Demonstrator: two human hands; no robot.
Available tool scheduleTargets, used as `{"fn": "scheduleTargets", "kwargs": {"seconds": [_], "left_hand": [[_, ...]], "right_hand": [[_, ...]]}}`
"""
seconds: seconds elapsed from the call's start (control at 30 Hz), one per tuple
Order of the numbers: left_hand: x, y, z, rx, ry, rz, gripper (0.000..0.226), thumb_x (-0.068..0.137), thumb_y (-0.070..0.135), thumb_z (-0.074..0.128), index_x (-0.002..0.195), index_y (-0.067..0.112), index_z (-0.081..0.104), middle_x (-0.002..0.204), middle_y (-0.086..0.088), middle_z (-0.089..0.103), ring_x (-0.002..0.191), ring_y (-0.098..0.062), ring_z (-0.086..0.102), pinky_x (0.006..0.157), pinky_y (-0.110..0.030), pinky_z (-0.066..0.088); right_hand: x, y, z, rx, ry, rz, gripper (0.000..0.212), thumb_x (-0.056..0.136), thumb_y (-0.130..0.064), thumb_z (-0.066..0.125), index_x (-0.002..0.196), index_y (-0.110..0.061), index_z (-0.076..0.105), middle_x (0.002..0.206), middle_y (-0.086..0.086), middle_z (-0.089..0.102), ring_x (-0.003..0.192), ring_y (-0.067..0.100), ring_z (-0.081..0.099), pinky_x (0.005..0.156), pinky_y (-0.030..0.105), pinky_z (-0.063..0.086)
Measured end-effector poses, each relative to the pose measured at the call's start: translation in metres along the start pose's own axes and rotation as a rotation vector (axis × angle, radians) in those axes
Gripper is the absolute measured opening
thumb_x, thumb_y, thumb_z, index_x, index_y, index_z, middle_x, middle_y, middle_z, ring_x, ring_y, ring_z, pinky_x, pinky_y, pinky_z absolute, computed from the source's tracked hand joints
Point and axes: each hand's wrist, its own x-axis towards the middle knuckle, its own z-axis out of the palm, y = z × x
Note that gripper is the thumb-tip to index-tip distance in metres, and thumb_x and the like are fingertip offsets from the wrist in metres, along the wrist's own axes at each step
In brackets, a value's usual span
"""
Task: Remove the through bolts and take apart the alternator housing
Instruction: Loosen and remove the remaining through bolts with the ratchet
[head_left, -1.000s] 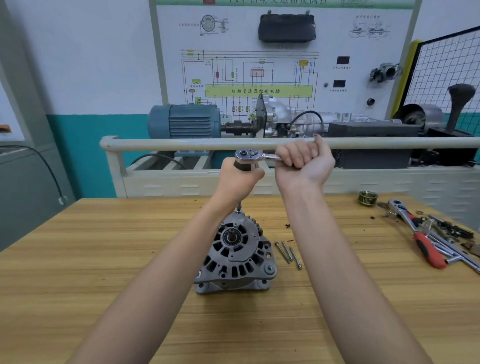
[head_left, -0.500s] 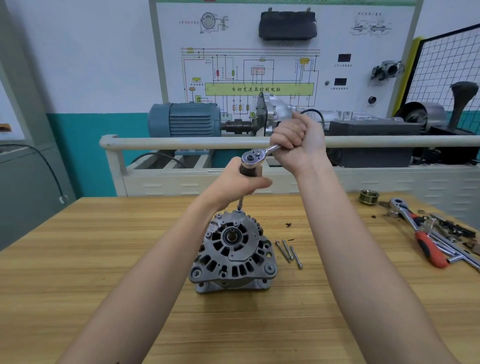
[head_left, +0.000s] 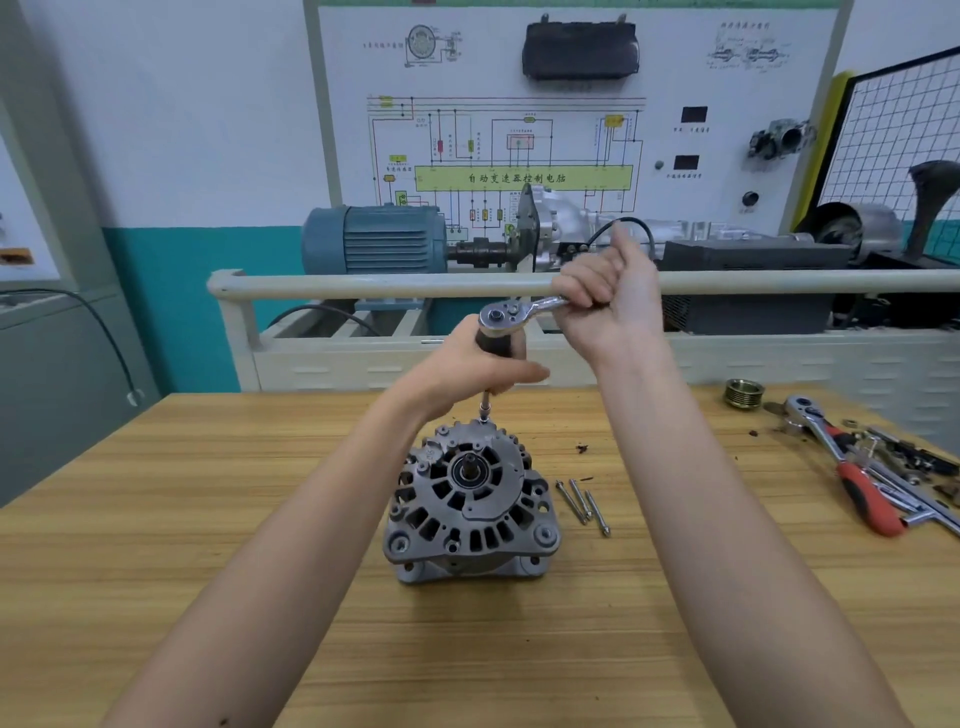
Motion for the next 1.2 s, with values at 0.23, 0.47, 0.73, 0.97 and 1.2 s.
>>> {"fn": "scheduleTargets", "kwargs": {"seconds": [0.23, 0.47, 0.73, 0.97, 1.2], "left_hand": [[-0.001, 0.002, 0.009, 0.046, 0.093, -0.052, 0.043, 0.08, 0.001, 0.068, 0.049, 0.011, 0.041, 0.048, -0.002, 0.038, 0.047, -0.012, 0.034, 0.051, -0.024, 0.031], [0.012, 0.005, 0.027, -0.066, 0.46, -0.11, 0.038, 0.078, -0.003, 0.063, 0.052, 0.014, 0.041, 0.048, 0.0, 0.038, 0.038, -0.006, 0.031, 0.041, -0.016, 0.03], [0.0, 0.007, 0.001, -0.012, 0.046, -0.041, 0.039, 0.072, 0.013, 0.075, 0.046, 0.022, 0.047, 0.049, -0.002, 0.039, 0.049, -0.016, 0.036, 0.047, -0.021, 0.032], [0.005, -0.002, 0.011, -0.098, 0.285, -0.024, 0.048, 0.073, 0.0, 0.062, 0.036, 0.022, 0.04, 0.04, 0.007, 0.034, 0.042, -0.015, 0.03, 0.051, -0.024, 0.028], [0.01, 0.003, 0.023, -0.016, 0.524, -0.121, 0.022, 0.075, 0.0, 0.062, 0.059, 0.006, 0.049, 0.05, -0.005, 0.039, 0.049, -0.016, 0.033, 0.054, -0.026, 0.033]], "right_hand": [[0.012, -0.003, 0.004, -0.016, -0.065, 0.141, 0.058, 0.101, -0.036, 0.048, 0.049, -0.019, 0.03, 0.034, -0.008, 0.022, 0.025, 0.005, 0.021, 0.032, 0.015, 0.013], [-0.02, 0.012, -0.014, 0.1, 0.061, -0.289, 0.061, 0.102, -0.022, 0.043, 0.042, -0.019, 0.033, 0.04, -0.006, 0.022, 0.032, 0.009, 0.02, 0.034, 0.021, 0.022], [0.015, -0.003, 0.004, -0.031, 0.003, 0.091, 0.058, 0.101, -0.019, 0.041, 0.045, -0.019, 0.028, 0.035, -0.008, 0.022, 0.026, 0.006, 0.019, 0.031, 0.016, 0.014], [0.013, 0.009, 0.005, -0.007, -0.001, -0.002, 0.06, 0.1, -0.016, 0.04, 0.042, -0.019, 0.029, 0.035, -0.008, 0.02, 0.027, 0.007, 0.018, 0.031, 0.016, 0.014], [-0.016, 0.023, -0.01, 0.022, -0.005, -0.295, 0.06, 0.1, -0.017, 0.04, 0.041, -0.02, 0.031, 0.039, -0.006, 0.021, 0.034, 0.009, 0.019, 0.035, 0.021, 0.022]]}}
